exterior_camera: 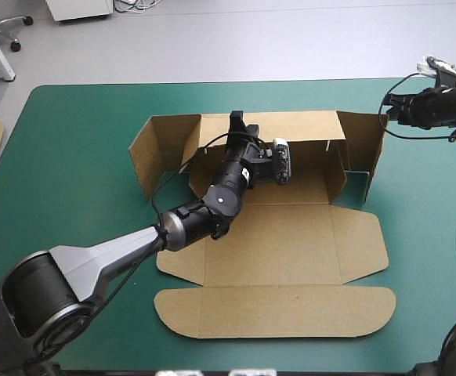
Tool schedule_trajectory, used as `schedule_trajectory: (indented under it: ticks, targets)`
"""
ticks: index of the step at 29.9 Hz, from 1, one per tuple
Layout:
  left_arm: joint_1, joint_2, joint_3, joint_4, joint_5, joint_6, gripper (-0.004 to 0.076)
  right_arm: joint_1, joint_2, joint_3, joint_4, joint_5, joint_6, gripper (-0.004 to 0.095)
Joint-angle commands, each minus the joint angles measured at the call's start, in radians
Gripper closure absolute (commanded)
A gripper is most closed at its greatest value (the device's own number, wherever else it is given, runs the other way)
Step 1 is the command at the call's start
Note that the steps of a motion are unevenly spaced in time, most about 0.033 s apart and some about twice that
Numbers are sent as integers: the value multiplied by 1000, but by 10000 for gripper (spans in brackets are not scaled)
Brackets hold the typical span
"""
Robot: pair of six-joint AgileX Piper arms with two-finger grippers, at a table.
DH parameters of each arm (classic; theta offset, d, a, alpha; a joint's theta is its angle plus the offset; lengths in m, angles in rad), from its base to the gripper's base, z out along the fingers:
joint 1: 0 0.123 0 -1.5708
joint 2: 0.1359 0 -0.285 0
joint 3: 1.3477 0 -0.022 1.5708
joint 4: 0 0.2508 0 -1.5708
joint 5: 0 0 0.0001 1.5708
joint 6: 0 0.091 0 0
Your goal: Fold the box
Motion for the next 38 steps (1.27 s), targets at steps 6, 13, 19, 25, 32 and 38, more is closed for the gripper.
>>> schedule_trajectory:
  ticks: [6,13,19,25,32,38]
  targets:
    - [-4,-38,-19,9,11,-14,738,-9,-54,-32,167,26,-68,576]
    - [-4,-38,-19,5,13,-3,738,-9,-54,-32,246,149,-119,576]
    - [-4,-38,-19,5,18,-3,738,-9,-74,-30,252,223,-127,576]
    - [-4,-38,-19,5,18,-3,738,-9,-124,-28,250,221,-133,587]
    - [-4,-38,-19,7,16,-3,738,-9,-179,84,304,183,-205,599]
    - [-4,-38,-19,7,12,-3,738,-9,-204,229,405,151,-299,599]
